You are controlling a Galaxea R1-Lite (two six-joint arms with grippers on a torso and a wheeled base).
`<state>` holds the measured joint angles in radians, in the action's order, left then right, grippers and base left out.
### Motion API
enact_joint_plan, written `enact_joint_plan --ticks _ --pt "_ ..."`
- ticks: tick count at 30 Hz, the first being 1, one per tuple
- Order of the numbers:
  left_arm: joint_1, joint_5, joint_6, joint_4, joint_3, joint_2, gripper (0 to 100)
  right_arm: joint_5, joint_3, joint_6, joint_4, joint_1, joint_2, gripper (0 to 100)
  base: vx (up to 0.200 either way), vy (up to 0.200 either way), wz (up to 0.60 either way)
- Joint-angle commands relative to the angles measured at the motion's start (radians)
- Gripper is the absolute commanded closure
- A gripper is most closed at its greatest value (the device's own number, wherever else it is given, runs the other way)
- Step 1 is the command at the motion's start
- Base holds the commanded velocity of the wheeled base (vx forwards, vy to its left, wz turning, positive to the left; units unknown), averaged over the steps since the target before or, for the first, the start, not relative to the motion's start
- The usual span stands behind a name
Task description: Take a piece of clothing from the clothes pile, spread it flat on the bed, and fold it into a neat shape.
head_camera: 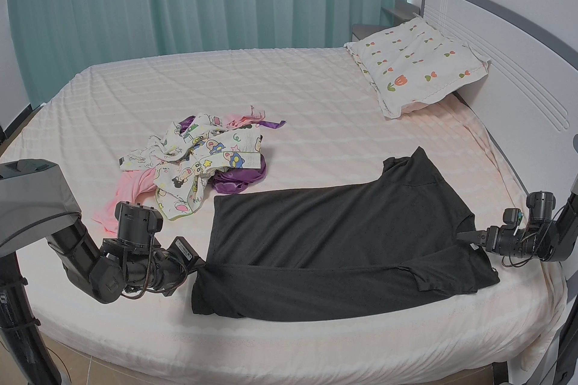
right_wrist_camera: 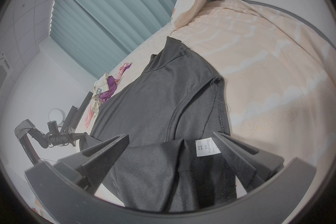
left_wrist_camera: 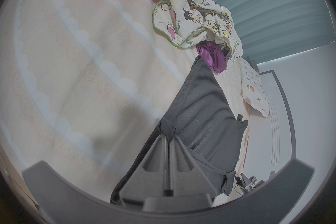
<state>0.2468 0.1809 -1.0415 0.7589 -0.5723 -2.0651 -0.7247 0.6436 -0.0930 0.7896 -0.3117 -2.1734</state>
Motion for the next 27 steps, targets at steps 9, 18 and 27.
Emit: enact_joint_plan --ticks 9,18,27 --pt "0.0 0.0 -0.002 0.0 0.0 0.0 100 -0.016 0.01 -0.005 0.002 -0.003 -0.032 0 0.0 0.0 0.0" --pt "0.002 0.002 -0.003 0.0 0.0 -0.007 100 -0.025 0.022 -0.01 -0.006 -0.003 -0.049 100 0.0 0.0 0.0" --pt "0.002 0.0 -0.003 0.0 0.0 -0.01 100 -0.044 0.011 -0.036 0.003 -0.026 -0.039 100 0.0 0.0 0.0"
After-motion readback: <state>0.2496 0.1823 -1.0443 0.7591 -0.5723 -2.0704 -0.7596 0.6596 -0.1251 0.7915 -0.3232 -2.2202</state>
